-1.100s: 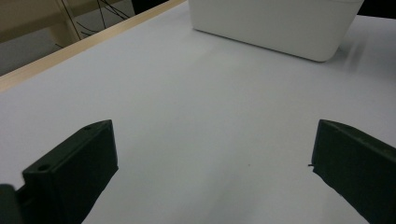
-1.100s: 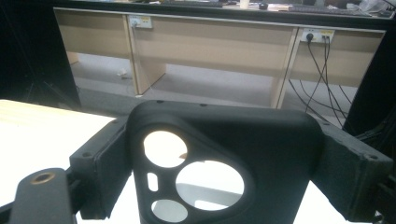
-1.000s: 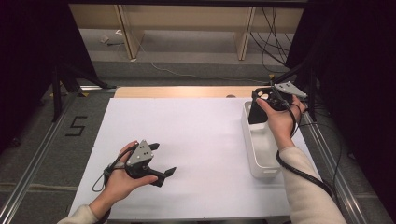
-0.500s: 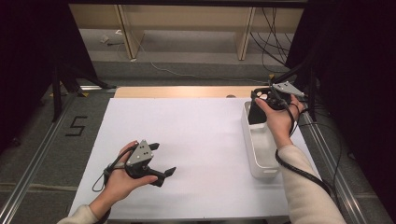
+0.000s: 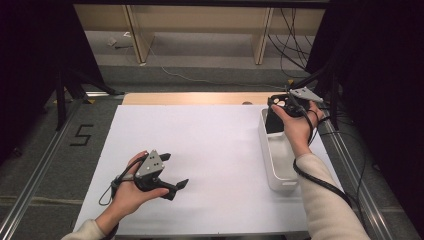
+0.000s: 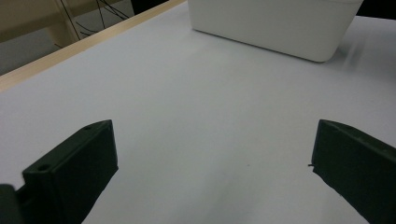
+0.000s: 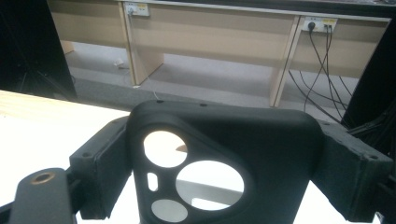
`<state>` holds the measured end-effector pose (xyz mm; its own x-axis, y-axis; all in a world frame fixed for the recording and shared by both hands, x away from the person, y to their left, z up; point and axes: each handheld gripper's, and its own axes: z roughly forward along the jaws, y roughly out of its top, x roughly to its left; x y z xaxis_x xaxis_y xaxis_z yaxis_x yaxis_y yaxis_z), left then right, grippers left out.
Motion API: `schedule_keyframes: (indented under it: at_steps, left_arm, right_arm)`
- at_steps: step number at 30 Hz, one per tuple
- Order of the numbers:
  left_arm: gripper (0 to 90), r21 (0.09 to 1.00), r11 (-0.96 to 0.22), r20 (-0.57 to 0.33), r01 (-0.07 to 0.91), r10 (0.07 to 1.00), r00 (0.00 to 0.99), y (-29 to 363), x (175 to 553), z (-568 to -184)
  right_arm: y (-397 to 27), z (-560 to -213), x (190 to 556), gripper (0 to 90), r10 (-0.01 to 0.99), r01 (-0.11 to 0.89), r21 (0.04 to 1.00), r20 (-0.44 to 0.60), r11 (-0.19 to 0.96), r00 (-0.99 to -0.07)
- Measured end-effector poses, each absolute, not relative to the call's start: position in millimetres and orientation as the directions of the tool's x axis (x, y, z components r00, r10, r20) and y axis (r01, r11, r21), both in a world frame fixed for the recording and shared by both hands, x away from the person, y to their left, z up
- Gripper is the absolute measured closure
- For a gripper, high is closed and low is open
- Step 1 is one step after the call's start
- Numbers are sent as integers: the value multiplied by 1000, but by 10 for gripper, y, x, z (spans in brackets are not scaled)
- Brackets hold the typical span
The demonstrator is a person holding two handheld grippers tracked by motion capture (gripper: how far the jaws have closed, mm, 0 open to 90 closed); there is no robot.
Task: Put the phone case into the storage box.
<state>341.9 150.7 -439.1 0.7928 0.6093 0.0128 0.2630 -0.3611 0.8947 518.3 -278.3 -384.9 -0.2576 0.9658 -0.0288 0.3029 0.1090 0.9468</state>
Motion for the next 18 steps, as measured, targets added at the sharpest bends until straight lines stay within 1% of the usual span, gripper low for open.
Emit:
schedule_keyframes:
  at_steps: [18]
  left_arm:
    - [0,895,-360,12,263,609,793,1504,3419,-4391]
  right_arm:
    - [-2773,-3913,5270,150,968,327,939,-24,109,-252]
